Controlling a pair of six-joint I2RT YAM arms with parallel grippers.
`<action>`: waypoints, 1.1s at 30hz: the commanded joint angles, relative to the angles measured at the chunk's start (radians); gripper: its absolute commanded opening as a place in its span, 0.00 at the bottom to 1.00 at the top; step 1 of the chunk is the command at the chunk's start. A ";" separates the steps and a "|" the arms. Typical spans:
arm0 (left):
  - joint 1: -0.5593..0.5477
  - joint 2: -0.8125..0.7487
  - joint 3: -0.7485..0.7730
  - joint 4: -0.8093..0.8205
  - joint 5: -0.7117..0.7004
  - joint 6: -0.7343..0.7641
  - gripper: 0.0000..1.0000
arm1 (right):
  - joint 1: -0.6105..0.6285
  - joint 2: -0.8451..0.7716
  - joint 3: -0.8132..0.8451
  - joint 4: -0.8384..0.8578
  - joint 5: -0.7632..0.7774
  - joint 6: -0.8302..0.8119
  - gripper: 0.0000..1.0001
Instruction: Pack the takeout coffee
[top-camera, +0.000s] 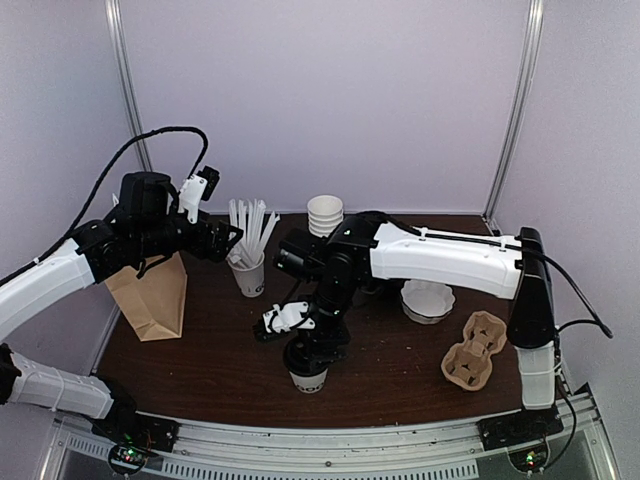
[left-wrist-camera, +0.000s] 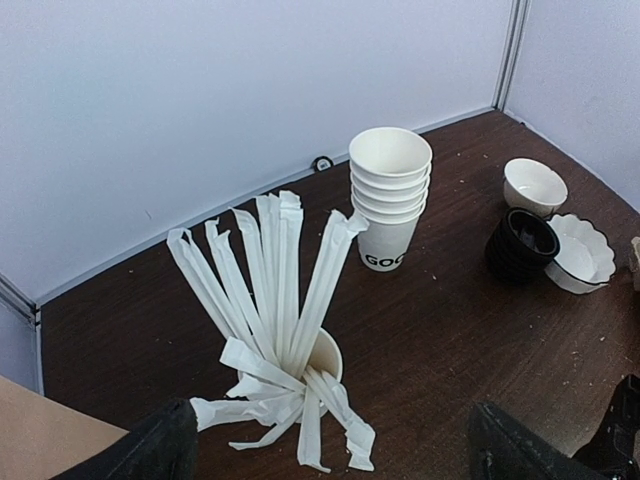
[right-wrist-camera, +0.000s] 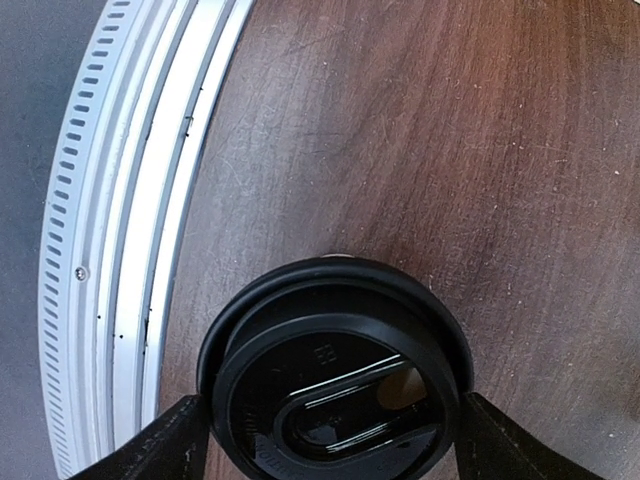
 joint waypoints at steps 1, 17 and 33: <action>0.012 -0.003 -0.012 0.056 0.016 -0.010 0.97 | 0.004 0.012 0.022 -0.010 0.024 0.012 0.84; 0.021 0.006 -0.008 0.051 0.022 -0.007 0.98 | -0.047 -0.139 0.041 -0.048 0.088 0.014 0.67; 0.036 0.030 0.007 0.041 0.064 0.001 0.98 | -0.636 -0.456 -0.179 0.032 0.161 0.084 0.67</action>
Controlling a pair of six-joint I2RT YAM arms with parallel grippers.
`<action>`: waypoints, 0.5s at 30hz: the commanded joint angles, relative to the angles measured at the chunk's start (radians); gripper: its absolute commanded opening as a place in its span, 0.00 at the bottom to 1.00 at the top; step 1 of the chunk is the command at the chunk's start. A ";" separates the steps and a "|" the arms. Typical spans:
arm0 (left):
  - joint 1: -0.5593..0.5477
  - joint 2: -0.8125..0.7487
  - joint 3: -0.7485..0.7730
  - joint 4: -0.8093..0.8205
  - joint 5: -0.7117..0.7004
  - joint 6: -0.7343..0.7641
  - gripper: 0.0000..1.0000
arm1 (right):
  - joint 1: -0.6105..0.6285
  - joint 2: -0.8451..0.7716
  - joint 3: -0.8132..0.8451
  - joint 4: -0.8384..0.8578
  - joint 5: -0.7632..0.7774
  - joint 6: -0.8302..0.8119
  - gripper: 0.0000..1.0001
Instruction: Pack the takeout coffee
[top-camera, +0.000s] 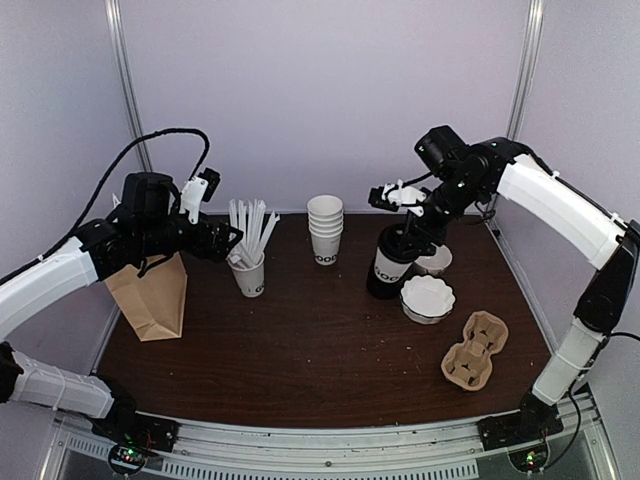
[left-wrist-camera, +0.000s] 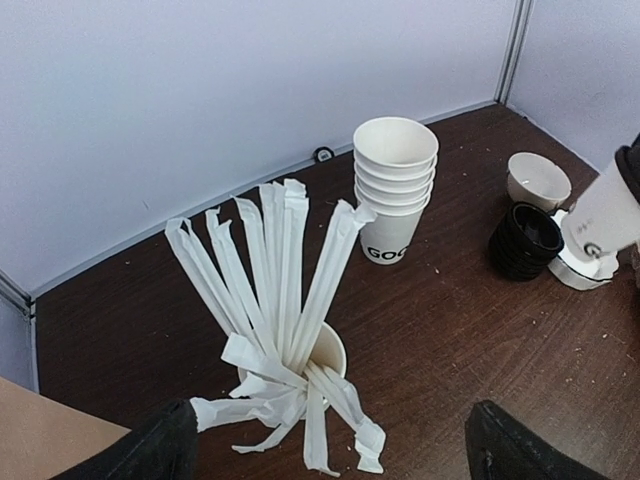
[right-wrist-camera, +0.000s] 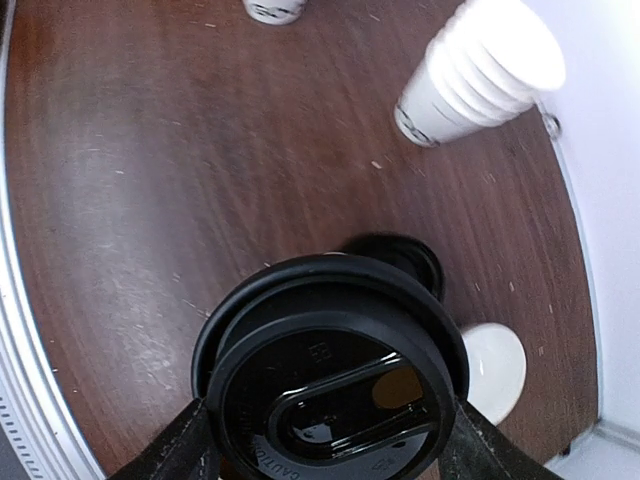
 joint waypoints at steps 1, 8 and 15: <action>0.010 0.012 0.012 0.040 0.057 0.004 0.97 | -0.191 -0.071 -0.058 0.027 0.065 0.055 0.67; 0.010 0.021 0.032 0.026 0.135 0.003 0.98 | -0.512 -0.130 -0.187 0.059 0.081 0.073 0.67; 0.010 0.027 0.057 0.008 0.211 0.007 0.97 | -0.689 -0.074 -0.239 0.068 0.121 0.071 0.67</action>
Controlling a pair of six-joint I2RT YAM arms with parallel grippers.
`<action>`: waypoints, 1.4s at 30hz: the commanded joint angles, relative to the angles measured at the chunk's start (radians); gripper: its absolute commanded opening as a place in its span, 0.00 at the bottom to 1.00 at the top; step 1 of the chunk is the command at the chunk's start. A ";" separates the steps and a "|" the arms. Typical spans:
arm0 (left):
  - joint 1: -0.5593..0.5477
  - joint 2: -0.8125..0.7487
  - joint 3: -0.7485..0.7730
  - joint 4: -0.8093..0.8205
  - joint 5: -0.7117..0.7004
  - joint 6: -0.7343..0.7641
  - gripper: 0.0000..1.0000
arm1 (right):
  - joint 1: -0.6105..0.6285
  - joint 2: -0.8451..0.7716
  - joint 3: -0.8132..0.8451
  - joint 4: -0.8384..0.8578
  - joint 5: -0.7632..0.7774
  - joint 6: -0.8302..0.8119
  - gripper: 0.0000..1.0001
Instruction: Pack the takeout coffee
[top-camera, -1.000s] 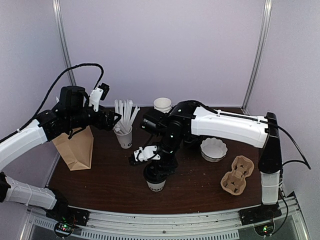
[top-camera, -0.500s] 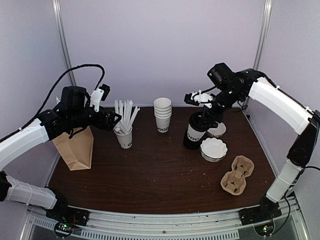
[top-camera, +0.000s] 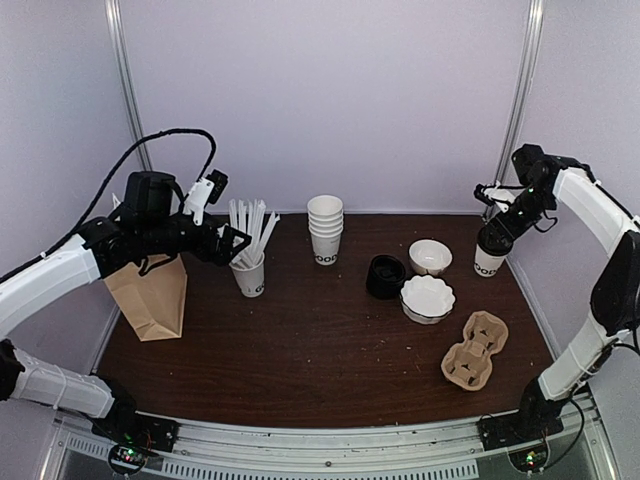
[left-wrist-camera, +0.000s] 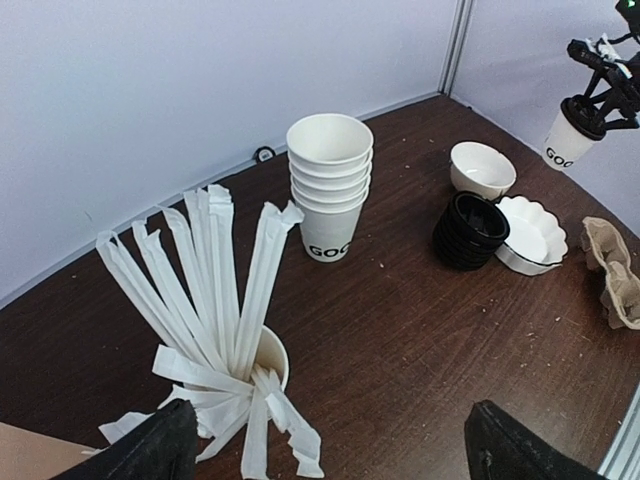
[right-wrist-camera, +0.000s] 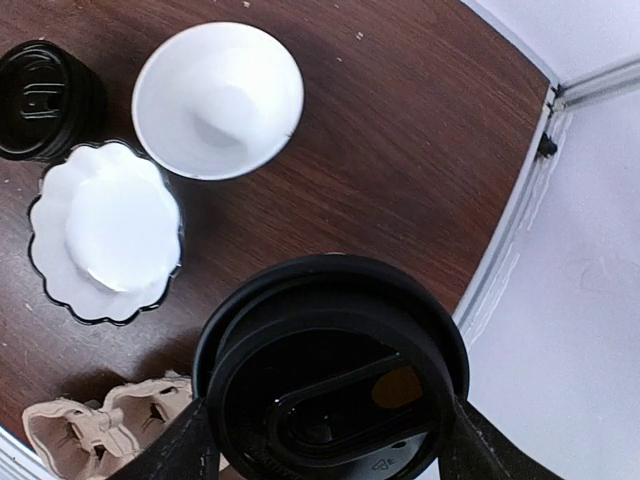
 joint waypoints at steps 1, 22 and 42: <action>0.008 0.012 0.053 0.012 0.087 0.008 0.97 | -0.067 0.043 -0.009 0.014 0.045 0.007 0.67; 0.007 0.035 0.091 -0.027 0.238 -0.002 0.94 | -0.088 0.224 -0.007 0.056 0.028 0.067 0.70; 0.004 0.041 0.237 -0.151 0.232 0.000 0.93 | -0.098 0.131 -0.027 0.048 -0.024 0.093 0.99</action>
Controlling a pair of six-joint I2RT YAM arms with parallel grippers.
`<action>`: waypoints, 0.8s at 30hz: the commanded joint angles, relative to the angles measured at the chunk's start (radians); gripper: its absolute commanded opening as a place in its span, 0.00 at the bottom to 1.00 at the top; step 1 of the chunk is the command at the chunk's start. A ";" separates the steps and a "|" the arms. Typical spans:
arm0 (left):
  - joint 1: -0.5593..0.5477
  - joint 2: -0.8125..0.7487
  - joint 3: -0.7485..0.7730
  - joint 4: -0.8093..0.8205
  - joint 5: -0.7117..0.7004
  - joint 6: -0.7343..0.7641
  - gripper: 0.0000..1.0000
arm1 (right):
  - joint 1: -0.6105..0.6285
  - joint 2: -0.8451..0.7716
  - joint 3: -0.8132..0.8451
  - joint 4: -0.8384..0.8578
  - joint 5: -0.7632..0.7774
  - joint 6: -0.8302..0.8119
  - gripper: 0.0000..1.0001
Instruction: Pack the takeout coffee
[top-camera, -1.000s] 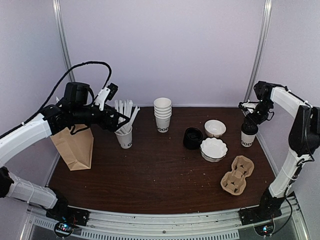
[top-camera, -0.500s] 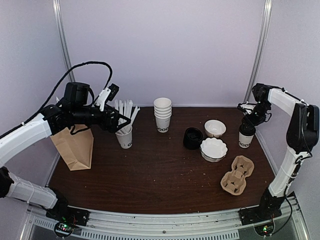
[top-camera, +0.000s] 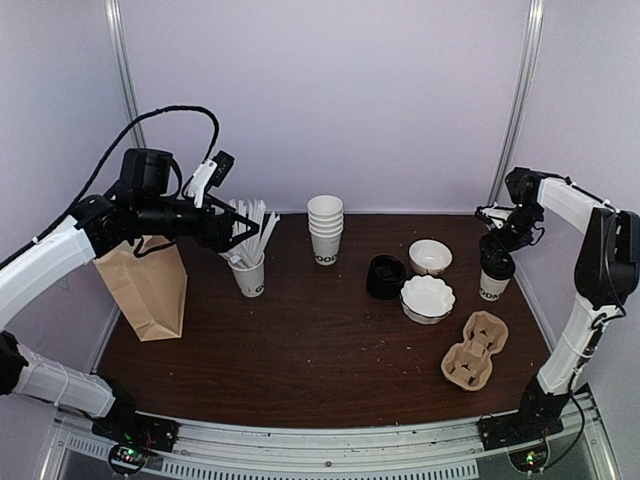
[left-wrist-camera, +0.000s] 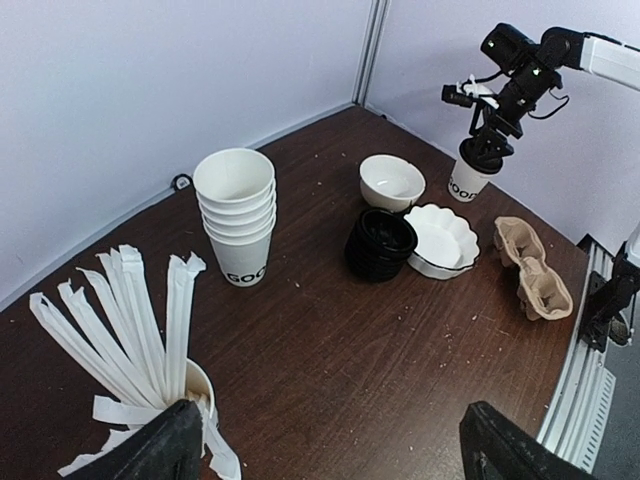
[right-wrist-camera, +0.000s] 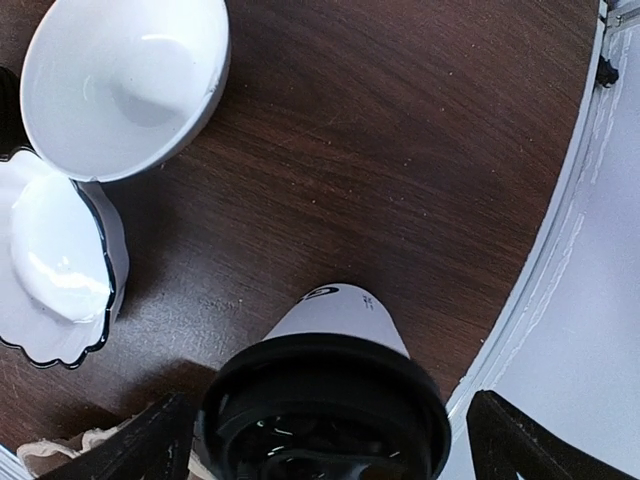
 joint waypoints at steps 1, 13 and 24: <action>0.004 -0.005 0.116 -0.074 -0.006 0.003 0.93 | -0.008 -0.104 -0.011 -0.011 -0.012 0.014 0.99; 0.004 -0.010 0.393 -0.412 -0.400 0.053 0.93 | -0.008 -0.197 -0.054 0.028 -0.035 -0.008 0.99; 0.063 0.015 0.604 -0.760 -0.975 -0.012 0.91 | -0.007 -0.324 -0.144 0.068 -0.169 0.014 0.99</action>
